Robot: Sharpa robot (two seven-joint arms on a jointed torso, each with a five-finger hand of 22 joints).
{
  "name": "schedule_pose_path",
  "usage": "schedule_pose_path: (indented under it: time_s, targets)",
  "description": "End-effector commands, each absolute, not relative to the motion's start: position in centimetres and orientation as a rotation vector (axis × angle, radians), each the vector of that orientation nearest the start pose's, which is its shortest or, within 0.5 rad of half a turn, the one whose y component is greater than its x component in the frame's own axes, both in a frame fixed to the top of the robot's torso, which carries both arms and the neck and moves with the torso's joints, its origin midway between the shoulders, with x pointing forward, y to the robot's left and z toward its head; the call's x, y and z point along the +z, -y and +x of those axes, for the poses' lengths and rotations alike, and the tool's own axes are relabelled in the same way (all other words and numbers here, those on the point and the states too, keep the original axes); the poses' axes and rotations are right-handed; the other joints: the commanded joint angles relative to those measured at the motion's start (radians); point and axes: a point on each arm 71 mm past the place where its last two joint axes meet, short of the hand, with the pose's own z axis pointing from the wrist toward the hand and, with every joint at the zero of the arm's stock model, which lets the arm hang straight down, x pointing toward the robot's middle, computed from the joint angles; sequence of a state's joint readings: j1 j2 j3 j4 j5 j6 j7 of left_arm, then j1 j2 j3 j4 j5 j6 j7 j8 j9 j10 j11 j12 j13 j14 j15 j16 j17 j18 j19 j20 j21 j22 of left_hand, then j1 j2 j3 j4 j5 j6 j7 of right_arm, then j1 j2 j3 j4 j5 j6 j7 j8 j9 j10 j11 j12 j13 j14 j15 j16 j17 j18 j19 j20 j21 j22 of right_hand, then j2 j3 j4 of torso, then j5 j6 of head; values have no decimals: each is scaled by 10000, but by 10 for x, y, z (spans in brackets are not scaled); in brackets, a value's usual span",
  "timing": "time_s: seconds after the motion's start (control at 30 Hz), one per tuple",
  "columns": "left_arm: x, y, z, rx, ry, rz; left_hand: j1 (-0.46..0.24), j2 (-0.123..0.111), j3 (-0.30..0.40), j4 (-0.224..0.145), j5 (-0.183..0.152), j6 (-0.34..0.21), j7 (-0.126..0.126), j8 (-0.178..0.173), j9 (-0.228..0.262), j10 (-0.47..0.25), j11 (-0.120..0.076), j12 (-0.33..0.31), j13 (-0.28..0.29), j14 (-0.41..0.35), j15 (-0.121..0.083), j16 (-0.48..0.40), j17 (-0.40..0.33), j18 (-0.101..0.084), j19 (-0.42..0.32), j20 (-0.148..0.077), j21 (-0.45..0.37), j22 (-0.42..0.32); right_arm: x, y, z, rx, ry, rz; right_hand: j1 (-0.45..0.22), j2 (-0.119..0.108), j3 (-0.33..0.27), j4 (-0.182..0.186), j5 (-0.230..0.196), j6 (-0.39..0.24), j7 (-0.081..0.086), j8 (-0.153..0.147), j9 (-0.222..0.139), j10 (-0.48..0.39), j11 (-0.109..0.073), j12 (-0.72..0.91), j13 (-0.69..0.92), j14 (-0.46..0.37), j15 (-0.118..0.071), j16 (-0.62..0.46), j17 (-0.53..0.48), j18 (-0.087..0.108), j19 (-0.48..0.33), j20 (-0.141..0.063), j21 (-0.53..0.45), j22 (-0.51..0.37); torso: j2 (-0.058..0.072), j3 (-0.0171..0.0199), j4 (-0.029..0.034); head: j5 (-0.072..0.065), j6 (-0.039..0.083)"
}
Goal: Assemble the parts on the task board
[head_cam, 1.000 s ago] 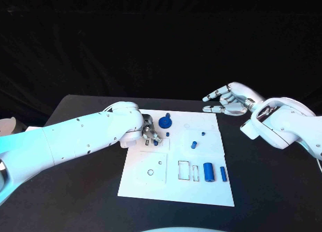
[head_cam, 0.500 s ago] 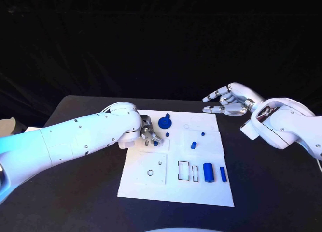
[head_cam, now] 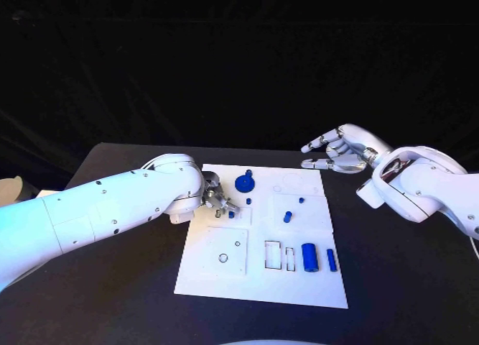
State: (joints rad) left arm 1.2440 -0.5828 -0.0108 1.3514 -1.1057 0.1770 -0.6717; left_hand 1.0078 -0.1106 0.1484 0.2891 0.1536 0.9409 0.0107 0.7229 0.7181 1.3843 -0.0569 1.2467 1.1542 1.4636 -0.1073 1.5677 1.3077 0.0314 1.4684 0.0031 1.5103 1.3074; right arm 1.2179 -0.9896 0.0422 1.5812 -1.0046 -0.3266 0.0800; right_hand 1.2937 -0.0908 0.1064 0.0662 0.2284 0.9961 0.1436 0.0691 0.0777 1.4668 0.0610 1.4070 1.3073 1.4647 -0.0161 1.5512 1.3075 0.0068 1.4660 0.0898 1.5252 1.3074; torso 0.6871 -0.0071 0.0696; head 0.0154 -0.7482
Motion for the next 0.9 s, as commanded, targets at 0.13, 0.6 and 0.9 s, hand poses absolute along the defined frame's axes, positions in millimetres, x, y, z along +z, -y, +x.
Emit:
schedule_pose_path:
  time_s: [0.13,0.6,0.9]
  targets:
    - [-179,-148,519,-3506,-23096,-1815,13,113,-503,7,-126,-387,115,-168,-74,-444,115,-486,-572,1072,35,31,2631,-56,623,6,-165,1533,-139,255,486,9300,-15952,2286,-30,1,-80,25,52,44,8,-7,9,329,-34,-35,1801,958,6,-37,2211,160,544,1,-42,1667,3,13,-8,31,83]
    - [-150,-177,556,-2756,-22914,-2339,814,461,-1461,-10,-481,-893,564,-1290,-1009,-862,504,-784,-1077,1072,378,31,2631,1,518,336,-359,1316,-141,254,487,9288,-16004,2307,-30,1,-80,25,52,44,8,-7,9,329,-34,-35,1801,958,6,-37,2211,160,544,1,-42,1667,25,-18,3,40,131]
    - [-164,-175,570,-2049,-23241,-2152,1151,658,-1639,-19,-426,-616,539,-1412,-1242,-764,489,-652,-980,1072,376,31,2631,-6,537,352,-333,1365,-141,252,487,9351,-16024,2269,-30,1,-80,25,52,44,8,-7,9,329,-34,-35,1801,958,6,-37,2211,160,544,1,-42,1667,31,-13,-17,98,146]
